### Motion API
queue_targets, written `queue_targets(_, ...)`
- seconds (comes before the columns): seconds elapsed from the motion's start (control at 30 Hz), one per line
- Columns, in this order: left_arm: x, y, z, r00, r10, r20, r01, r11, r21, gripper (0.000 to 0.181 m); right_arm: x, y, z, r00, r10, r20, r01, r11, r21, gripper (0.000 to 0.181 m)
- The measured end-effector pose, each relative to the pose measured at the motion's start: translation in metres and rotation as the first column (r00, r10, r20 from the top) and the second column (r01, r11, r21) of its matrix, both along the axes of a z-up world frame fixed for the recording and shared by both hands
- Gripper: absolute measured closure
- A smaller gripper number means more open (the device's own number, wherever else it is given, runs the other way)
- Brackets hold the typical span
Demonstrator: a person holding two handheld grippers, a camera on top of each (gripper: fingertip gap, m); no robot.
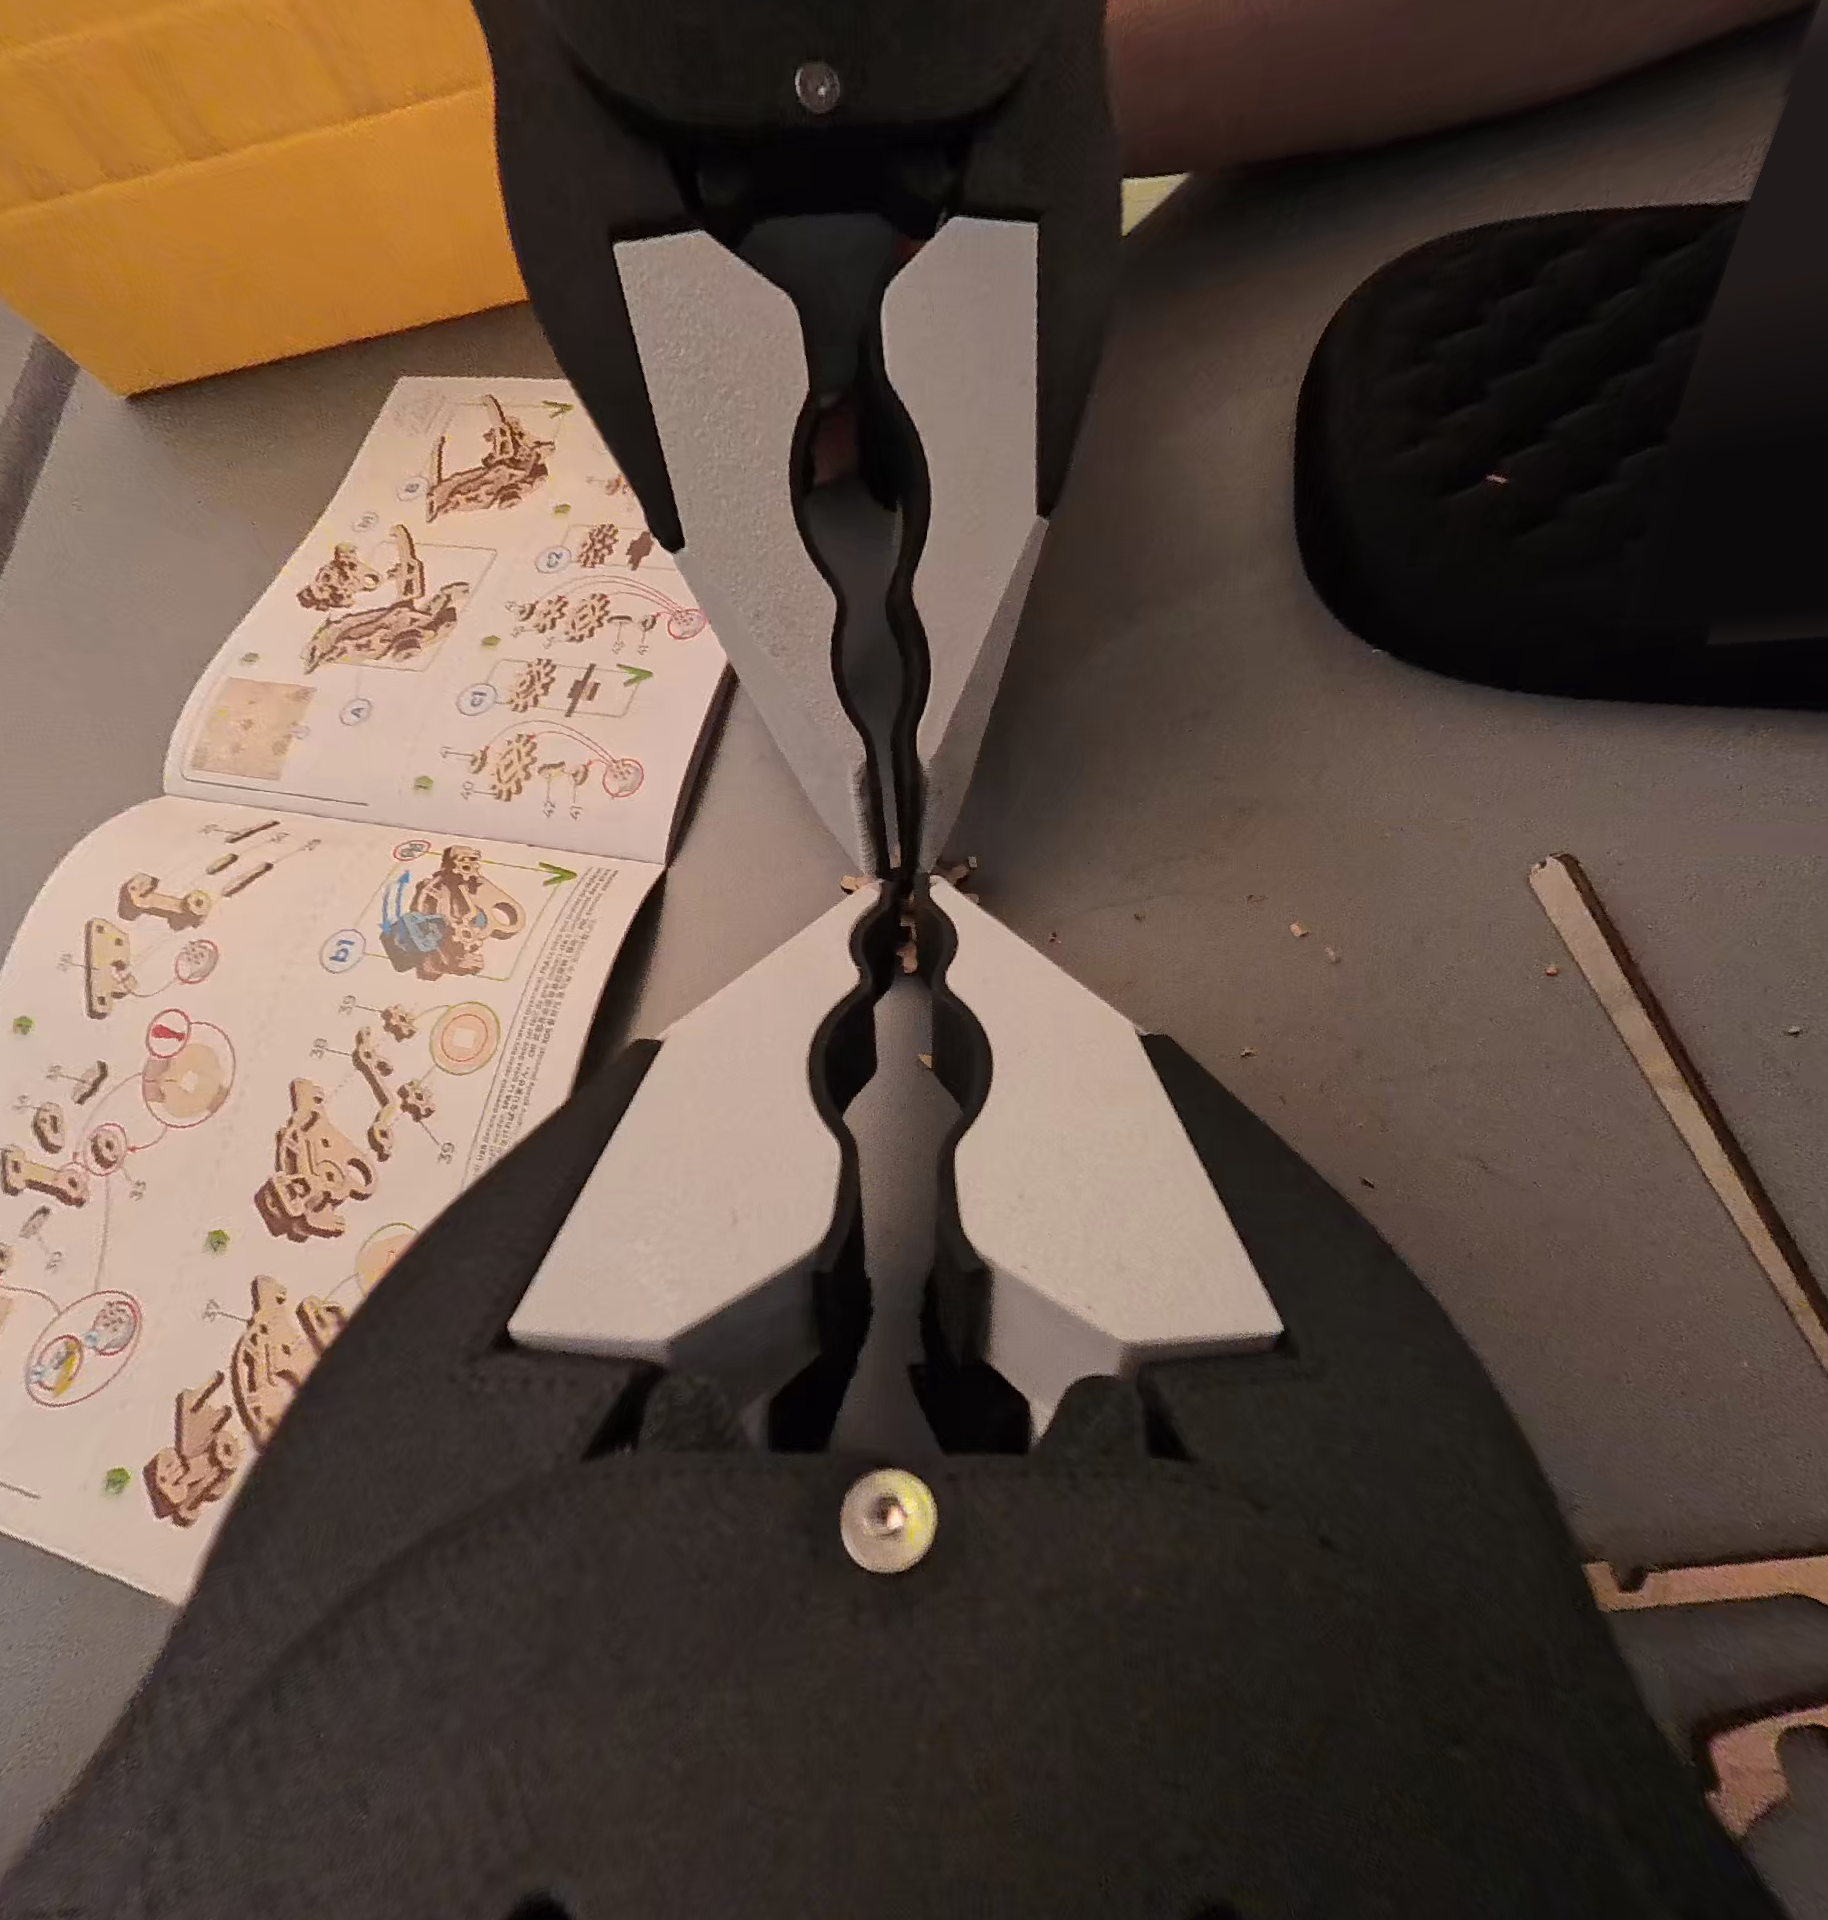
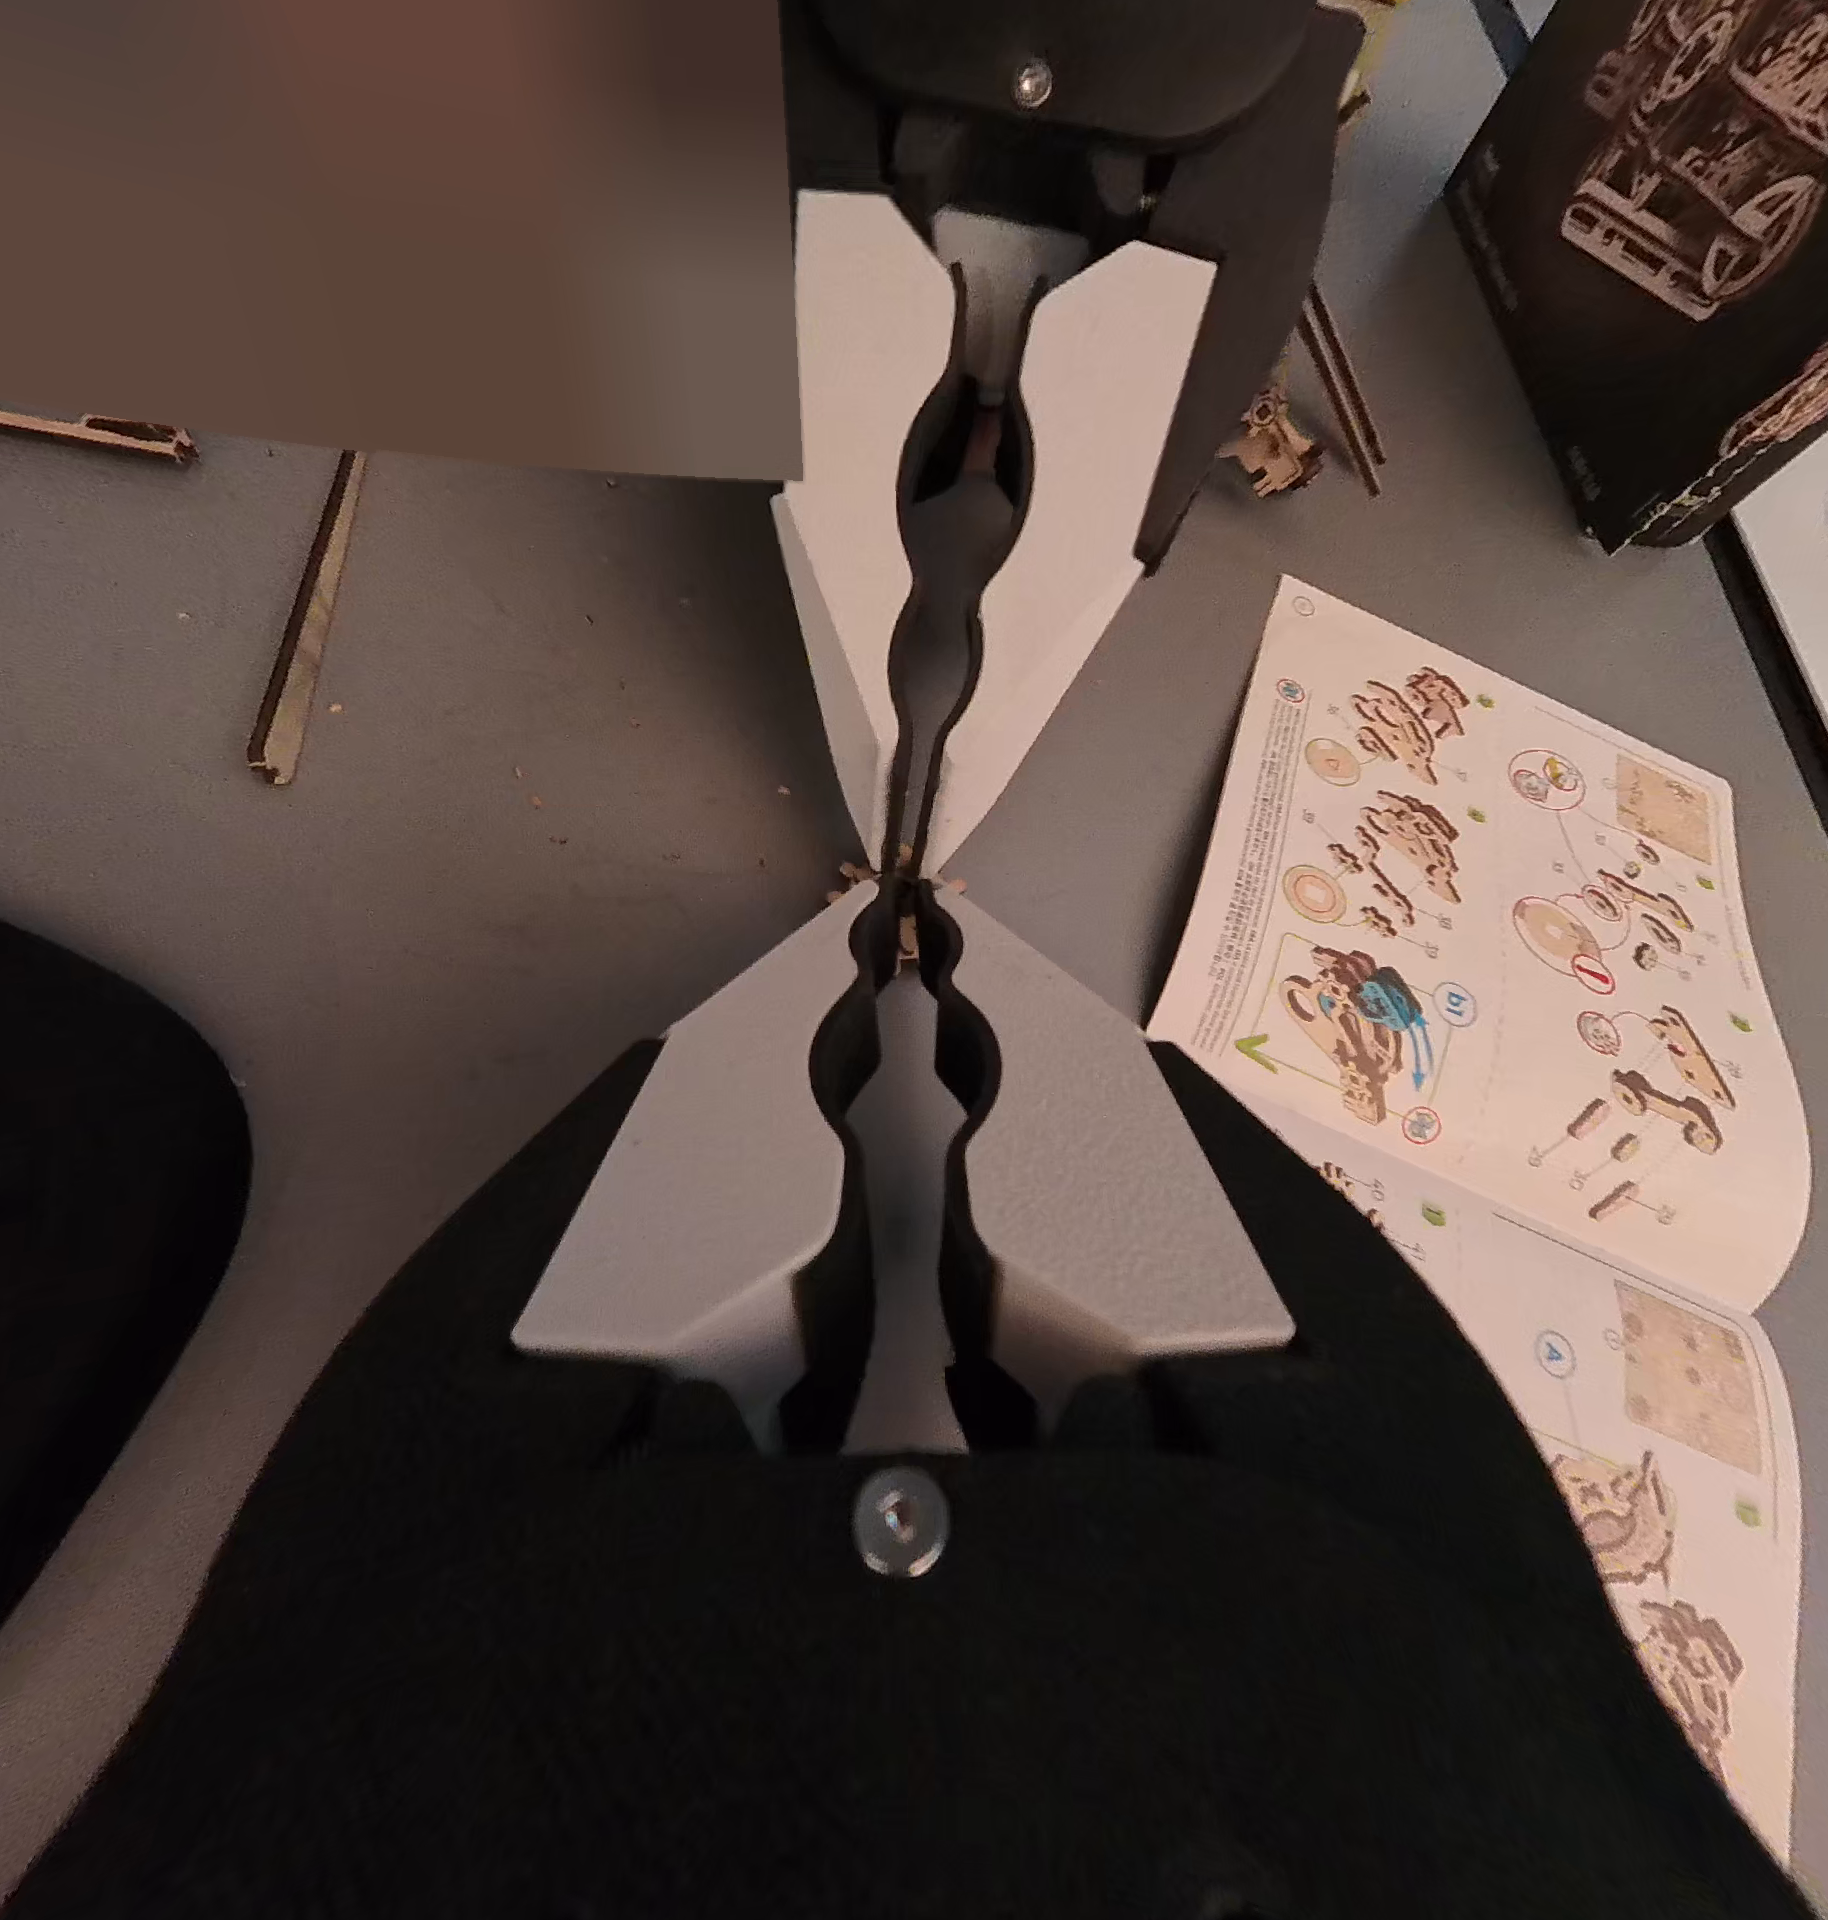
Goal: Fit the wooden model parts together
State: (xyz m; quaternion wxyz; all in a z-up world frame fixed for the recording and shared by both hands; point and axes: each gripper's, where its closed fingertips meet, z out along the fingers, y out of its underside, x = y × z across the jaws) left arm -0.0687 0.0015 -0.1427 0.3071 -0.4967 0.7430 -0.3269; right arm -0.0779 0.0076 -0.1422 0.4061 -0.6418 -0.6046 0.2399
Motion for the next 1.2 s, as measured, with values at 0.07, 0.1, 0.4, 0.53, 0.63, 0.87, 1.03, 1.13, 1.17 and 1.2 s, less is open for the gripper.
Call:
queue_targets(0.07,0.0001,0.0001,-0.0001,1.000,-0.003,0.005,0.002,1.000,0.022,0.181,0.0002,0.0000,-0.0002,1.000,0.001,0.005,-0.001,1.000,0.002,0.179)
queue_targets(0.1,0.0001,0.0000,-0.0002,1.000,-0.004,0.005,0.003,0.999,0.032,0.181,0.0004,-0.0001,-0.0005,1.000,0.001,0.009,-0.001,1.000,0.001,0.179)
queue_targets(0.4,0.0002,0.0001,-0.0009,1.000,0.017,-0.011,-0.016,1.000,0.023,0.181,0.0004,-0.0002,-0.0009,0.999,0.002,0.032,-0.002,1.000,0.003,0.179)
queue_targets(0.53,-0.0004,-0.0011,-0.0012,1.000,0.017,-0.015,-0.018,1.000,-0.021,0.181,0.0001,-0.0004,-0.0011,0.998,0.001,0.056,-0.001,1.000,0.005,0.179)
queue_targets(0.63,-0.0005,-0.0011,-0.0013,1.000,0.015,-0.007,-0.015,1.000,-0.009,0.181,0.0002,-0.0004,-0.0014,0.998,0.000,0.067,0.001,1.000,-0.007,0.179)
queue_targets(0.87,-0.0004,-0.0013,-0.0013,1.000,0.029,-0.003,-0.029,0.999,-0.041,0.181,0.0007,-0.0007,-0.0025,0.997,0.001,0.072,0.003,0.999,-0.053,0.178)
queue_targets(1.03,-0.0006,-0.0014,-0.0014,0.999,0.037,-0.006,-0.037,0.998,-0.051,0.181,0.0008,-0.0010,-0.0029,0.996,0.008,0.087,-0.003,0.998,-0.062,0.178)
queue_targets(1.13,-0.0007,-0.0015,-0.0015,0.999,0.040,-0.010,-0.040,0.998,-0.047,0.181,0.0006,-0.0012,-0.0032,0.996,0.006,0.090,0.000,0.998,-0.067,0.178)
queue_targets(1.17,-0.0007,-0.0015,-0.0015,0.999,0.040,-0.013,-0.041,0.998,-0.044,0.181,0.0005,-0.0010,-0.0029,0.996,0.008,0.091,-0.003,0.998,-0.056,0.178)
queue_targets(1.2,-0.0008,-0.0017,-0.0013,0.999,0.040,-0.021,-0.041,0.998,-0.039,0.181,0.0001,-0.0009,-0.0025,0.996,0.006,0.088,-0.002,0.999,-0.047,0.179)
